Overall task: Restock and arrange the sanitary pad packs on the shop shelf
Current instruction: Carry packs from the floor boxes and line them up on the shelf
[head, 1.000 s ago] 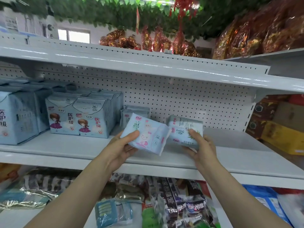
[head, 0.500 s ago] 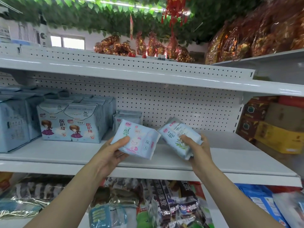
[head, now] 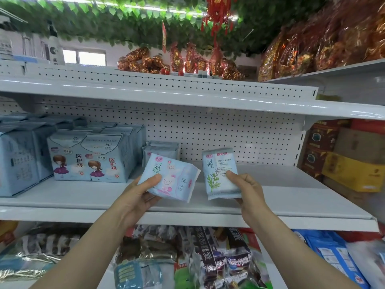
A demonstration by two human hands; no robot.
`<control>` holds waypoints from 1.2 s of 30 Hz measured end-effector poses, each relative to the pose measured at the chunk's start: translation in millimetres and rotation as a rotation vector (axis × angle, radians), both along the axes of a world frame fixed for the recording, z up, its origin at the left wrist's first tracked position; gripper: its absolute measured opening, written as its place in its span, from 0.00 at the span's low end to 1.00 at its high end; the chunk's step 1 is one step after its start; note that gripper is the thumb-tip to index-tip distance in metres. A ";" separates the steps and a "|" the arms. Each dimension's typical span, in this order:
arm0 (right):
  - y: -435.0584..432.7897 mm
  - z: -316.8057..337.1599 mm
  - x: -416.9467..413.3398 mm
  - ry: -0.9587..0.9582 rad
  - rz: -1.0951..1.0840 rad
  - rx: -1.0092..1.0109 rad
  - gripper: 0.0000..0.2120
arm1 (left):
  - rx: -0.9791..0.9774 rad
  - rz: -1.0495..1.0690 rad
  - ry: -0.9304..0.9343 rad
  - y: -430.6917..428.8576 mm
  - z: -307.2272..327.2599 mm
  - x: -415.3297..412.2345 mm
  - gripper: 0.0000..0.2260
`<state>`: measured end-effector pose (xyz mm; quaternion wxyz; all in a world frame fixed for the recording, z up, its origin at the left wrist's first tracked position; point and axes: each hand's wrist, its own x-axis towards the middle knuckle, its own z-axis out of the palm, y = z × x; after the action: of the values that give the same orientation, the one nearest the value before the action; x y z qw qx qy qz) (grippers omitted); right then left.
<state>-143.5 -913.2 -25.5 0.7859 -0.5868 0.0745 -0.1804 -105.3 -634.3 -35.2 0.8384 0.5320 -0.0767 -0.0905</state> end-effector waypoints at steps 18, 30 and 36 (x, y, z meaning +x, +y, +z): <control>6.9 -2.6 7.1 0.004 0.135 0.067 0.24 | -0.077 0.017 0.048 3.1 -0.4 0.4 0.32; 19.5 8.9 6.4 0.073 0.322 0.037 0.28 | -0.119 0.034 0.073 2.5 1.8 0.3 0.18; 27.2 7.3 8.1 0.135 0.324 -0.031 0.14 | -0.104 0.041 0.070 2.3 2.4 -0.8 0.18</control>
<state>-135.5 -886.0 -18.2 0.7888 -0.6139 0.0290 -0.0127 -106.1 -632.0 -32.9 0.8687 0.4857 -0.0409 -0.0880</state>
